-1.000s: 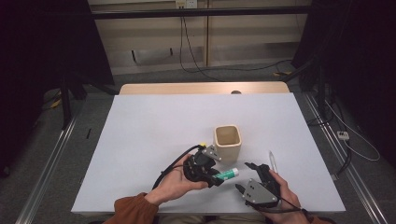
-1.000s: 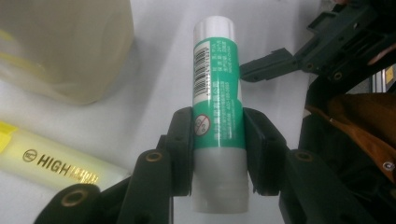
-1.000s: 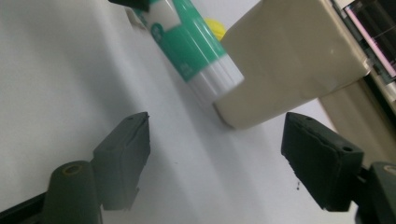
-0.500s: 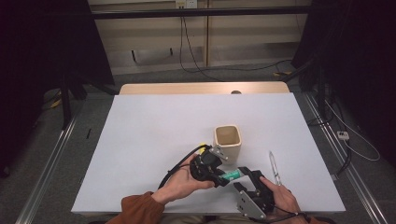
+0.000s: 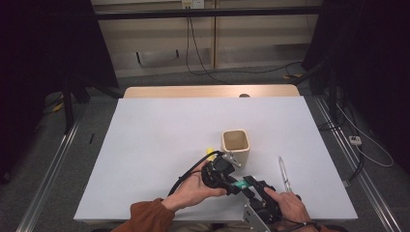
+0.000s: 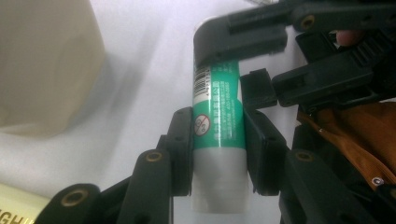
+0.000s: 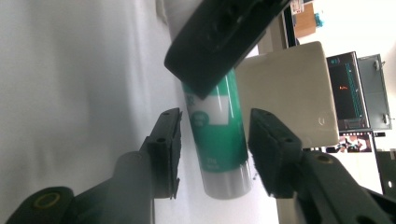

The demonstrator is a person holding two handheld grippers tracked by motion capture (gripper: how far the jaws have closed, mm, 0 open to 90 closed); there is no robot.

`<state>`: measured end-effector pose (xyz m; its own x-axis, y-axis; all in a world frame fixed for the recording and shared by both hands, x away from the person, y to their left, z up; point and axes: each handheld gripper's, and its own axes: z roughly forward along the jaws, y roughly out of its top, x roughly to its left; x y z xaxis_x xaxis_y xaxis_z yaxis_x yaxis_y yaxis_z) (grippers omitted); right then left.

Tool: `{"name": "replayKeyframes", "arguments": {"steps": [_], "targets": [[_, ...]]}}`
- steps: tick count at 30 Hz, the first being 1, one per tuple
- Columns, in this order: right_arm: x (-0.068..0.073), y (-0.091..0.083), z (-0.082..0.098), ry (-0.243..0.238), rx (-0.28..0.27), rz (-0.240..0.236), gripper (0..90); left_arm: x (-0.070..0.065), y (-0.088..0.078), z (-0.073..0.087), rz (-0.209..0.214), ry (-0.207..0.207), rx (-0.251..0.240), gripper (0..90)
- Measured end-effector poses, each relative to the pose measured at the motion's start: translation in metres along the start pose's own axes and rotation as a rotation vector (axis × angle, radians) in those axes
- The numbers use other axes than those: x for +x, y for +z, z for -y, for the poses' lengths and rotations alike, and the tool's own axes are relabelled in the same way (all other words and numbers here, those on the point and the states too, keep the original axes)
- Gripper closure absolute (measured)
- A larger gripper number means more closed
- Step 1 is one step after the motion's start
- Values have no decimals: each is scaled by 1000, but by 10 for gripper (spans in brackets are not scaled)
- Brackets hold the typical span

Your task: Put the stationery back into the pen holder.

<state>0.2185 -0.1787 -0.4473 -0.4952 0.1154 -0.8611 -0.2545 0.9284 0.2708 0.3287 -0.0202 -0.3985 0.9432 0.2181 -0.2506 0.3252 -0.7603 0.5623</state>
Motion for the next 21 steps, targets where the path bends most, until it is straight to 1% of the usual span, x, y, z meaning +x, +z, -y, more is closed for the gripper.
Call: {"name": "replayKeyframes", "arguments": {"steps": [1,2,3,4,5,8,9,10,12,13,14,15,16,17,18,19,20,21], "targets": [[1,0,0,-8,-2,9,586,-1,1,0,-8,-9,-2,658],[1,0,-1,-19,-3,0,593,-2,1,0,-5,-10,-2,658],[4,-1,-1,6,5,13,607,-2,1,0,-3,-10,0,658],[2,0,-1,-26,-3,12,630,-2,2,0,0,-15,-2,658],[4,-1,-1,-16,2,12,638,-2,2,0,2,-11,2,658],[2,0,-1,-56,-9,0,641,-1,2,1,1,-5,14,658],[2,0,-1,-45,-6,8,641,-2,3,1,-2,-16,4,658],[3,0,-1,-49,-8,0,641,-2,2,1,-3,-18,6,658],[2,0,-1,-55,-8,2,642,-1,2,1,2,-24,4,658],[2,0,-1,-52,-5,11,644,-1,3,1,3,-22,3,658],[3,0,-1,-45,-2,-3,647,-1,3,1,2,-25,2,658],[3,-1,0,-51,-1,12,652,-2,4,1,6,-35,-7,658],[4,-1,0,-60,-2,-2,658,-1,3,1,12,-21,-3,658],[4,-1,0,-70,-4,-3,663,-2,3,1,6,-20,2,657],[6,-2,0,-58,-5,8,667,-2,3,1,8,-26,-3,657],[7,-2,0,-53,-1,1,670,-2,2,1,10,-24,-5,657],[4,-2,-1,-86,-8,9,671,-2,2,1,9,-20,-8,657],[3,-2,-1,-100,-16,0,671,-2,2,1,8,-21,-12,656]]}}
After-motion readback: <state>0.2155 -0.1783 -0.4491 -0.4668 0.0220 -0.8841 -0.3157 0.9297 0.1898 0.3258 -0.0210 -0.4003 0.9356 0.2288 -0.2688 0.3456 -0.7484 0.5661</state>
